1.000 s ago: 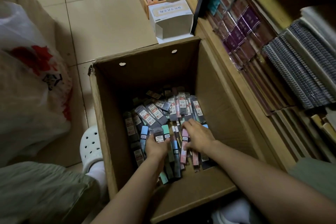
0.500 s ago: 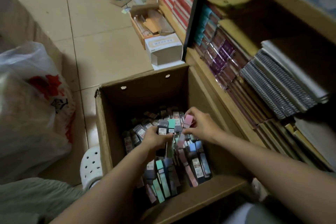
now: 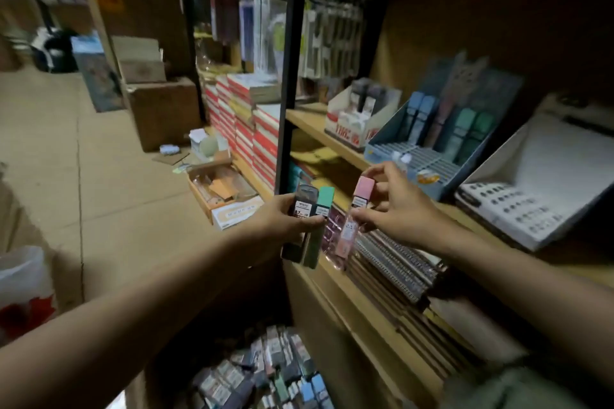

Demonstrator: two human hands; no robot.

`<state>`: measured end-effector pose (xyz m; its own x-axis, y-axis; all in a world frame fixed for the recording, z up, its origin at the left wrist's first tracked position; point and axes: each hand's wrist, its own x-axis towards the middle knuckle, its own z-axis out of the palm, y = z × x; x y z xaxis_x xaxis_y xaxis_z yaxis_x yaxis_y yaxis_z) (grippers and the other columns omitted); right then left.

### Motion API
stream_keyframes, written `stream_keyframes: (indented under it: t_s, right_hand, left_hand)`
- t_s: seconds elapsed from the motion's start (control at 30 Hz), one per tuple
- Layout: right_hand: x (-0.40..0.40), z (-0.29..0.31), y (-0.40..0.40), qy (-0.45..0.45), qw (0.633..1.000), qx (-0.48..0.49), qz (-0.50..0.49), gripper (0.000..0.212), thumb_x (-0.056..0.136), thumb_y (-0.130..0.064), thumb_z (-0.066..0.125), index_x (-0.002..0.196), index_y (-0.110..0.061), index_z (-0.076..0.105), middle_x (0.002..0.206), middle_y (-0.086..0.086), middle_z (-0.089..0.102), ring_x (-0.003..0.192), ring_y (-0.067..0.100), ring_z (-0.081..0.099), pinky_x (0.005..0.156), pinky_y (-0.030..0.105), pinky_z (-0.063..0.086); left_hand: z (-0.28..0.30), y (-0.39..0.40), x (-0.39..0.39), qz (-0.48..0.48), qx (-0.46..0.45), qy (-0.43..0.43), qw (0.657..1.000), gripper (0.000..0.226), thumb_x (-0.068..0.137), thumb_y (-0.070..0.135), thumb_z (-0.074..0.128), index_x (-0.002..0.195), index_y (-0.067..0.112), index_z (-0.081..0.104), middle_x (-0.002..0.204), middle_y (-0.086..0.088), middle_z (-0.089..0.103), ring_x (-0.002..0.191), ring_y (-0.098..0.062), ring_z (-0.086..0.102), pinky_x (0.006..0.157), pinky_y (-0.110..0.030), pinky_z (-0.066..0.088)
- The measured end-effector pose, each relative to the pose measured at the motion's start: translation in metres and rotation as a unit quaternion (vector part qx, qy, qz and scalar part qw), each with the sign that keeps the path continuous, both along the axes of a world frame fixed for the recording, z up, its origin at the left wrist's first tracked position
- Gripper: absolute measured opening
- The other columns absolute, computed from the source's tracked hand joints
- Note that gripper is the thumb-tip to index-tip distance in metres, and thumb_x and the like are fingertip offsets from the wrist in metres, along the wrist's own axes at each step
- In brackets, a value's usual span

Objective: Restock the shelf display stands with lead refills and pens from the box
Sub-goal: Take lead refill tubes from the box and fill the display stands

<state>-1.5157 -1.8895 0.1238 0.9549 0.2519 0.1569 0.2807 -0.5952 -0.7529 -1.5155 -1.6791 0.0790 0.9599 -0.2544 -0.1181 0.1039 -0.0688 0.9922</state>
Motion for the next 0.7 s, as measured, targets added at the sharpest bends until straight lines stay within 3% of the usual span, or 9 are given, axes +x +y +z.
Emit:
stream_keyframes:
  t_s: [0.07, 0.17, 0.27, 0.4, 0.53, 0.7]
  right_hand:
    - [-0.001, 0.012, -0.010, -0.017, 1.000, -0.008, -0.016, 0.050, 0.079, -0.013, 0.079, 0.097, -0.041, 0.041, 0.098, 0.001, 0.067, 0.082, 0.020, 0.072, 0.072, 0.044, 0.060]
    - [-0.003, 0.033, -0.027, -0.059, 0.997, -0.030, -0.041, 0.047, 0.080, -0.017, 0.078, 0.096, -0.043, 0.043, 0.093, -0.008, 0.065, 0.072, 0.010, 0.071, 0.062, 0.028, 0.060]
    - [0.002, 0.060, -0.047, -0.104, 0.991, -0.037, -0.080, 0.040, 0.083, -0.015, 0.074, 0.105, -0.034, 0.046, 0.096, -0.008, 0.062, 0.073, 0.009, 0.071, 0.061, 0.024, 0.058]
    - [0.022, 0.100, -0.077, -0.201, 0.963, -0.064, -0.166, 0.037, 0.084, -0.014, 0.074, 0.104, -0.026, 0.046, 0.090, -0.011, 0.061, 0.078, 0.005, 0.067, 0.061, 0.017, 0.054]
    - [0.050, 0.123, -0.095, -0.268, 0.929, -0.126, -0.223, 0.038, 0.079, -0.016, 0.079, 0.101, -0.026, 0.048, 0.086, -0.018, 0.057, 0.077, -0.007, 0.056, 0.059, 0.010, 0.040]
    - [0.090, 0.125, -0.093, -0.299, 0.903, -0.198, -0.238, 0.026, 0.084, -0.018, 0.074, 0.099, -0.018, 0.053, 0.091, -0.003, 0.060, 0.080, 0.015, 0.060, 0.058, 0.015, 0.040]
  left_hand:
    - [0.011, -0.011, 0.005, -0.002, -0.034, -0.016, 0.999, 0.034, 0.083, 0.010, 0.069, 0.115, 0.012, 0.062, 0.099, -0.003, 0.074, 0.092, -0.015, 0.071, 0.079, -0.032, 0.057]
    - [0.030, -0.024, 0.014, -0.033, -0.042, -0.037, 0.998, 0.043, 0.073, 0.021, 0.071, 0.115, 0.017, 0.061, 0.101, -0.001, 0.074, 0.096, -0.016, 0.071, 0.082, -0.038, 0.056]
    - [0.044, -0.034, 0.026, -0.044, -0.052, -0.062, 0.996, 0.033, 0.079, 0.016, 0.070, 0.110, 0.022, 0.061, 0.099, 0.003, 0.073, 0.093, -0.011, 0.071, 0.072, -0.026, 0.056]
    - [0.054, -0.052, 0.042, -0.022, -0.094, -0.036, 0.995, 0.026, 0.085, 0.012, 0.067, 0.110, 0.018, 0.062, 0.102, -0.001, 0.071, 0.095, -0.016, 0.068, 0.081, -0.035, 0.053]
    - [0.058, -0.066, 0.055, -0.039, -0.130, -0.020, 0.991, 0.022, 0.085, 0.011, 0.067, 0.105, 0.020, 0.063, 0.102, -0.003, 0.072, 0.096, -0.018, 0.068, 0.081, -0.036, 0.053]
    - [0.058, -0.074, 0.072, -0.038, -0.151, -0.007, 0.988, 0.019, 0.087, 0.008, 0.064, 0.104, 0.018, 0.063, 0.106, -0.006, 0.070, 0.099, -0.020, 0.067, 0.083, -0.038, 0.053]
